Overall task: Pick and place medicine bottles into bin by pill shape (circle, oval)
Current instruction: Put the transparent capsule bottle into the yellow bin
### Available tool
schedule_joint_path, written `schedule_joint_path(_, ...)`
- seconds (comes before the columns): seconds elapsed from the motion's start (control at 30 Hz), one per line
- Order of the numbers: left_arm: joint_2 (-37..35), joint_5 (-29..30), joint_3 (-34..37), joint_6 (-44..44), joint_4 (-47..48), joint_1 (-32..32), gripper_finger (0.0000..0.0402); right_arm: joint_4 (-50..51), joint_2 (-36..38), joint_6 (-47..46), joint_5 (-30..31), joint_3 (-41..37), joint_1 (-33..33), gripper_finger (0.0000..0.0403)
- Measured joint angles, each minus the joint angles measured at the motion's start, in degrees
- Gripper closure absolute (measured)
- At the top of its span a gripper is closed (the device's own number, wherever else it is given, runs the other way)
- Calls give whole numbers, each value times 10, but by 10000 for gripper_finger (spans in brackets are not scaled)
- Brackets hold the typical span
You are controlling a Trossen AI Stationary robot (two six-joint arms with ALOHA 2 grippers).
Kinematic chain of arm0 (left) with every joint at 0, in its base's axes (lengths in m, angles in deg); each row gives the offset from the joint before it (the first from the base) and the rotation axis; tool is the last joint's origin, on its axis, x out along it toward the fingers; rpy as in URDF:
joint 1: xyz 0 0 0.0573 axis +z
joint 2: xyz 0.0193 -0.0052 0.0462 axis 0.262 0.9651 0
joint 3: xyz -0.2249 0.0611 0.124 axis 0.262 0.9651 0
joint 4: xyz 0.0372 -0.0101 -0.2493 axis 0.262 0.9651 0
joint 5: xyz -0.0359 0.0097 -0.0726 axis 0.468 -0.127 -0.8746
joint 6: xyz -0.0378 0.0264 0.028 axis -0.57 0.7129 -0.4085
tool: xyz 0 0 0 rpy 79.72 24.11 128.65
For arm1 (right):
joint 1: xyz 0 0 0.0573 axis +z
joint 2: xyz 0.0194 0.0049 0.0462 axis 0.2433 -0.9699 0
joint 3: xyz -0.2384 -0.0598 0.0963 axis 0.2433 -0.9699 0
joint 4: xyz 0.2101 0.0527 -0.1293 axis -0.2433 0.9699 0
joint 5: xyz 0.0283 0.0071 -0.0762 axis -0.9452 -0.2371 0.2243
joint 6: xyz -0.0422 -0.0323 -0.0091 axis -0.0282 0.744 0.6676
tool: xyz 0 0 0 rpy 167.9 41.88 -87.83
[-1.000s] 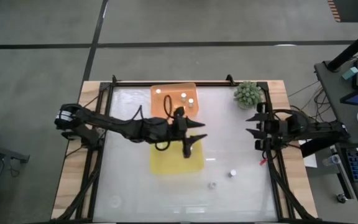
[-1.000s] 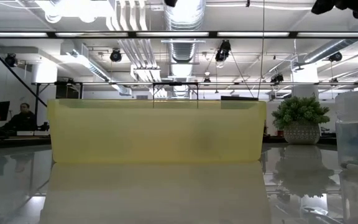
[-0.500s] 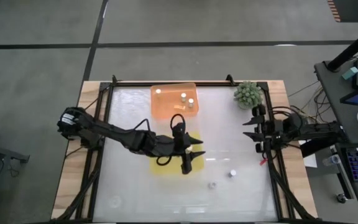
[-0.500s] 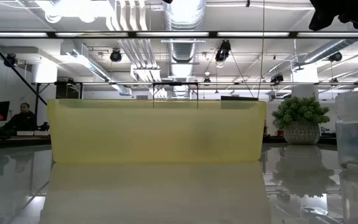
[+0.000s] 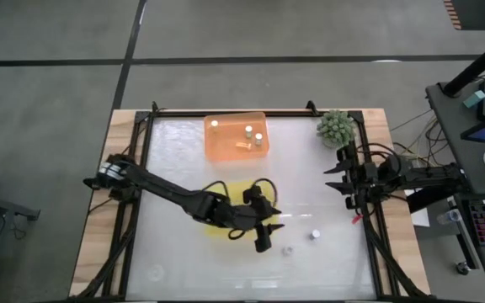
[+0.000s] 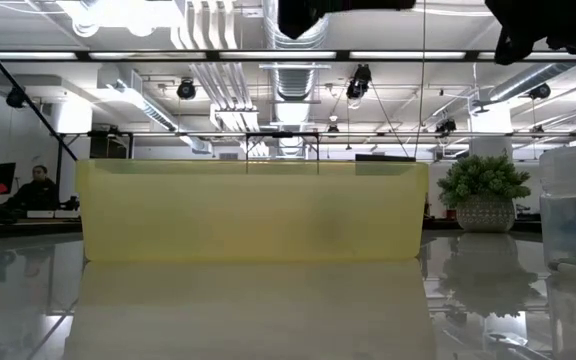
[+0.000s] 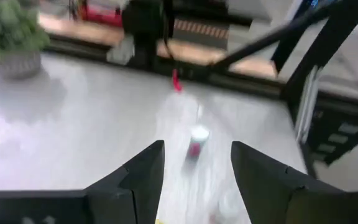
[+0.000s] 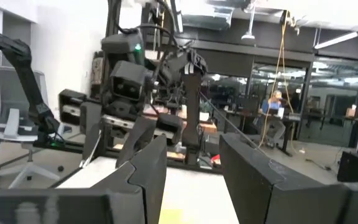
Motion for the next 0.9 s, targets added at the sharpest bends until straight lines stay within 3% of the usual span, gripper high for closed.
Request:
schedule_joint_path(0.27,89,-4,-146,-24,203,-9,230,14,0,-4,1,0,0,264)
schedule_joint_path(0.4,132,-4,-201,4,236,-16,230,19,0,-4,2,0,0,264)
schedule_joint_path(0.77,205,-3,-220,49,188,-20,230,21,0,-14,3,0,0,264)
schedule_joint_path(0.9,216,-44,-219,83,136,-26,230,22,0,-19,3,-3,0,264)
